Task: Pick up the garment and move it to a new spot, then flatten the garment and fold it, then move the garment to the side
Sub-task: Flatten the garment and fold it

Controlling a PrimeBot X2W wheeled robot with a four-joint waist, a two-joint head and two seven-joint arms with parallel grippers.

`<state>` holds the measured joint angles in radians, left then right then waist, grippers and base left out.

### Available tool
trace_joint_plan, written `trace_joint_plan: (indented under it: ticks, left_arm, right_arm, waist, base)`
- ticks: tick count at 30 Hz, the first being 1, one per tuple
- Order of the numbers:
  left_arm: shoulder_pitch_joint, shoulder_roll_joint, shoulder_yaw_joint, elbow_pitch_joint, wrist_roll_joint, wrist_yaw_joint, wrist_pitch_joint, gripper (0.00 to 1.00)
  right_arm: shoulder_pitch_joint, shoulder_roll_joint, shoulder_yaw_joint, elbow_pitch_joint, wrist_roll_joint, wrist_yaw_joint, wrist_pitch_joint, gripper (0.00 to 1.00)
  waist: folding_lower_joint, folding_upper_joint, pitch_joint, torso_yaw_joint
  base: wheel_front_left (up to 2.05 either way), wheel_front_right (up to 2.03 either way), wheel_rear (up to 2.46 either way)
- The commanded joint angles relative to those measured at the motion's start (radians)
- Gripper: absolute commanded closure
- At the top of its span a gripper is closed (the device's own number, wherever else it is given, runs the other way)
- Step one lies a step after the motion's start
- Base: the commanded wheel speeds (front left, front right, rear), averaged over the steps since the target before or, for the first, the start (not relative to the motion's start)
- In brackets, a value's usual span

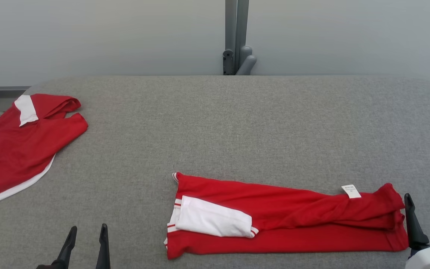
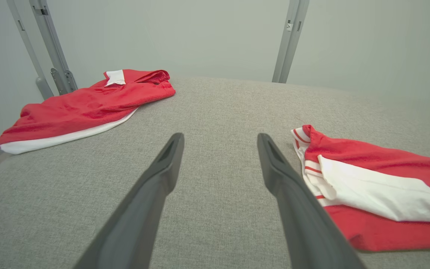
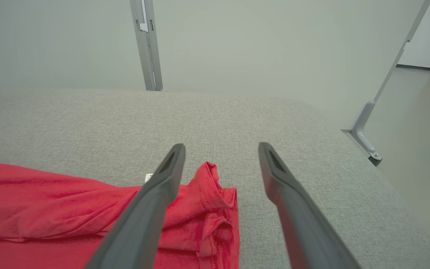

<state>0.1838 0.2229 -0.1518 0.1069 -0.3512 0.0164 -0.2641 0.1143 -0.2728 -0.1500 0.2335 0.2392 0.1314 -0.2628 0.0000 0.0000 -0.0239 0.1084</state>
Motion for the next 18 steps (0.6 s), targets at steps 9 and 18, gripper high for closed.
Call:
trace_joint_plan:
  ticks: [9,18]
  left_arm:
    - [0.017,-0.099,0.14,0.051,0.108,-0.11,0.0,0.0]
    - [0.003,-0.14,0.175,0.077,0.149,-0.14,0.0,0.0]
  right_arm:
    - [-0.04,0.024,0.013,0.048,-0.036,-0.001,-0.003,0.0]
    - [-0.187,-0.052,0.108,0.256,0.032,-0.001,0.06,0.0]
  waist:
    - [0.0,0.0,0.005,-0.017]
    - [0.0,0.0,0.023,-0.027]
  base:
    - [0.0,0.0,0.0]
    - [0.0,0.0,0.0]
